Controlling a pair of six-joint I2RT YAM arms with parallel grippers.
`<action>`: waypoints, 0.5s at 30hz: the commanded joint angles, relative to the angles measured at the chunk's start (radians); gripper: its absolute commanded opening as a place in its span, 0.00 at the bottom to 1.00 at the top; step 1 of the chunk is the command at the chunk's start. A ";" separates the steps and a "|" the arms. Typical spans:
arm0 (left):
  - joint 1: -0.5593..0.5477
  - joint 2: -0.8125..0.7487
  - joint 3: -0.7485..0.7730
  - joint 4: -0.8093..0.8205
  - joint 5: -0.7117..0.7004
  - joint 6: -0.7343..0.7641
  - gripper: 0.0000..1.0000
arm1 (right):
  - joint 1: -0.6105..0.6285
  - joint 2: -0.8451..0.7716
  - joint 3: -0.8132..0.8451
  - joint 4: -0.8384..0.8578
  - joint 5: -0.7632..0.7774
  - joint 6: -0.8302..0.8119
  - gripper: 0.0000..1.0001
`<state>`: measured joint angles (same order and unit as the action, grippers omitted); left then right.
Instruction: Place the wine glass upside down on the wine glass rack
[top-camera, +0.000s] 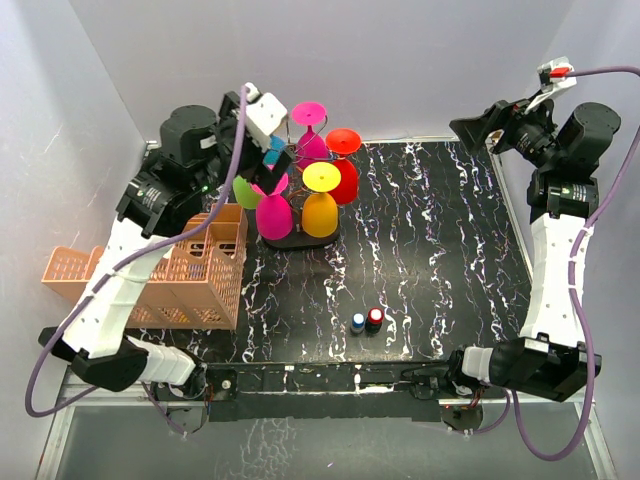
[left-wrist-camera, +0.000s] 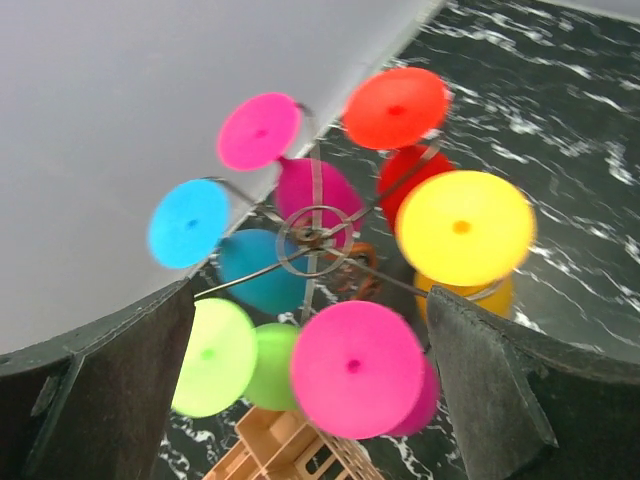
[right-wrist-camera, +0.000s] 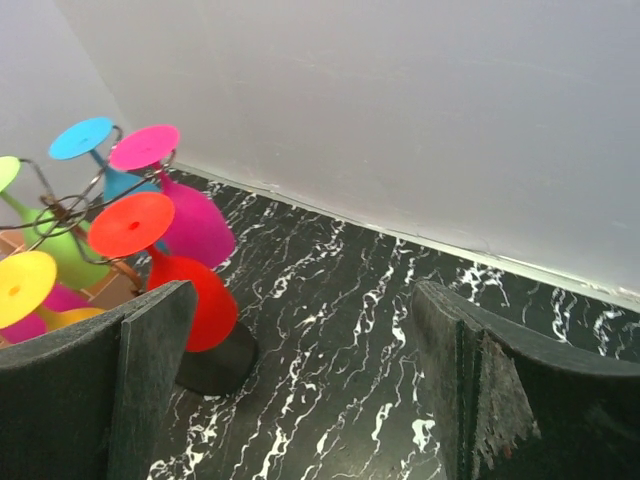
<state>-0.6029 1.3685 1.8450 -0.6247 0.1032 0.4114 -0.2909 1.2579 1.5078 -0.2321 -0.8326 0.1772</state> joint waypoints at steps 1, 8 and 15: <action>0.056 -0.064 -0.011 0.112 -0.166 -0.093 0.97 | -0.008 0.033 0.064 -0.040 0.129 -0.028 0.98; 0.182 -0.112 -0.088 0.232 -0.326 -0.206 0.97 | -0.007 0.050 0.048 -0.033 0.168 0.002 0.98; 0.286 -0.184 -0.168 0.271 -0.404 -0.276 0.97 | 0.030 0.073 0.073 -0.060 0.227 -0.018 0.98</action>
<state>-0.3653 1.2671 1.7161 -0.4145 -0.2279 0.2047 -0.2867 1.3243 1.5311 -0.2905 -0.6613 0.1669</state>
